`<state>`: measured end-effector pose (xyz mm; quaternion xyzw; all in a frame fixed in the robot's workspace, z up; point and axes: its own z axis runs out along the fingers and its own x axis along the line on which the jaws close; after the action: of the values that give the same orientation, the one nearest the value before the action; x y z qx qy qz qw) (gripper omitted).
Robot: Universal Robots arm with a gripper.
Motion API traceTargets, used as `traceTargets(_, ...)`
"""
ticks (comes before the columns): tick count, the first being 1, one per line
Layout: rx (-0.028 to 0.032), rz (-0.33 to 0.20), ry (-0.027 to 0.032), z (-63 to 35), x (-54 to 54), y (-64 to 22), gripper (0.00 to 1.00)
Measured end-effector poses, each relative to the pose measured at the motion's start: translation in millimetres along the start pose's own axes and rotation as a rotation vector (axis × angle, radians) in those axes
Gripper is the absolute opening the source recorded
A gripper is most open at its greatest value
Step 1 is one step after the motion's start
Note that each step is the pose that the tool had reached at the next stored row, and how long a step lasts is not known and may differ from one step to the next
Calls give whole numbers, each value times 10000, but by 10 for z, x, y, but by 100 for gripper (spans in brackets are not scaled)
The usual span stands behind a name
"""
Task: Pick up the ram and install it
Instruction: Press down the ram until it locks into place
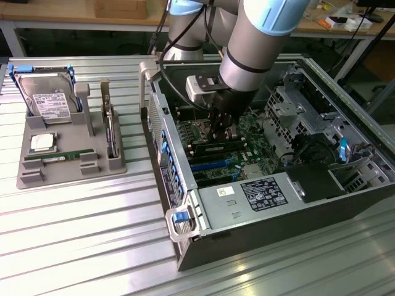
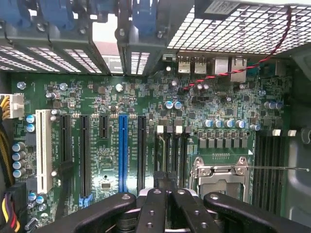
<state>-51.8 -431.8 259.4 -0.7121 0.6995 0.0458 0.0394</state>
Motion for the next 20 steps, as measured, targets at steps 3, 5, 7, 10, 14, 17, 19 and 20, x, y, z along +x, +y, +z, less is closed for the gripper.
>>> traceTargets(3, 4, 0, -2, 58, 7, 0, 11)
traceTargets(5, 2, 1, 1, 76, 9, 0, 11)
traceTargets(7, 2, 1, 0, 127, 16, -1, 11)
traceTargets(10, 3, 0, 0, 192, 23, -1, 11)
traceTargets(14, 3, 0, 0, 271, 33, -2, 11)
traceTargets(17, -5, 3, 15, 330, 44, -1, 11)
traceTargets(19, -3, 3, 15, 348, 45, -2, 11)
traceTargets(20, -4, 2, 14, 348, 45, -2, 11)
